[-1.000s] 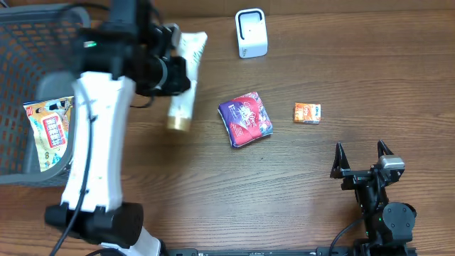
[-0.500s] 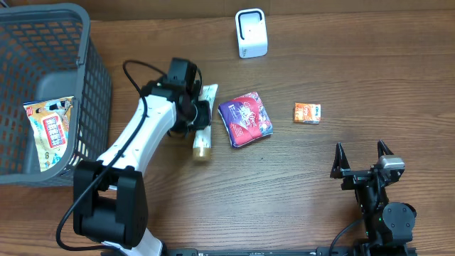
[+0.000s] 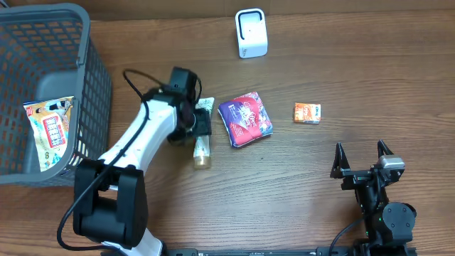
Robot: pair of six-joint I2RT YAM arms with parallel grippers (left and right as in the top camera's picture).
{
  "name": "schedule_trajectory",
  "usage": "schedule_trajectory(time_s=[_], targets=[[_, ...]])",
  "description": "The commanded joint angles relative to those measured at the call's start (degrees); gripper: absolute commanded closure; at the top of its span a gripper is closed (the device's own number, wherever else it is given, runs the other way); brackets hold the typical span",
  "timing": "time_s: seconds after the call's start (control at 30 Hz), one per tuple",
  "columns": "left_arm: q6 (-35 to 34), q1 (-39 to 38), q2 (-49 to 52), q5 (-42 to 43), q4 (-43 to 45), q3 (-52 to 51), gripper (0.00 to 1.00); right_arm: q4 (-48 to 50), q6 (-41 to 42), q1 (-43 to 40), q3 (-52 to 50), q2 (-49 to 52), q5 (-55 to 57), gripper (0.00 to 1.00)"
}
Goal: Scan the item barcode
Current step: 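Place the Pantene tube on the table left of the liner pack, then reach the left gripper into the basket toward the yellow snack bag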
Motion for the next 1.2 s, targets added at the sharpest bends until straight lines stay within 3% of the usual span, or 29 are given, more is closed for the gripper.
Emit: schedule_trajectory(time_s=[0.0, 0.03, 0.07, 0.3, 0.43, 0.67, 0.8, 0.93, 1.17], targets=[[4.5, 1.7, -1.0, 0.2, -8.5, 17.5, 0.19, 0.4, -0.2, -0.1, -0.6, -0.4, 0.6, 0.00], [4.9, 2.2, -1.0, 0.2, -10.8, 20.9, 0.14, 0.4, -0.2, -0.1, -0.6, -0.4, 0.6, 0.00], [5.5, 3.4, -1.0, 0.1, -16.1, 29.6, 0.02, 0.4, -0.2, -0.1, -0.6, -0.4, 0.6, 0.00], [12.7, 12.1, -1.0, 0.0, -30.9, 67.7, 0.00, 0.4, -0.2, -0.1, -0.6, -0.4, 0.6, 0.00], [12.8, 19.4, -1.0, -0.3, -35.5, 80.8, 0.00, 0.4, -0.2, -0.1, -0.6, -0.4, 0.6, 0.00], [11.1, 35.5, -1.0, -9.0, -40.0, 85.5, 0.00, 0.4, -0.2, -0.1, -0.6, -0.4, 0.6, 0.00], [7.1, 45.3, 0.0, -8.6, -38.3, 83.1, 0.00, 0.4, -0.2, -0.1, -0.6, -0.4, 0.6, 0.00], [7.2, 48.7, 3.2, -7.5, -39.0, 81.8, 0.00, 0.4, -0.2, -0.1, -0.6, -0.4, 0.6, 0.00], [7.2, 48.7, 15.8, -13.1, -41.0, 78.8, 0.12, 0.4, -0.2, -0.1, -0.6, -0.4, 0.6, 0.00]])
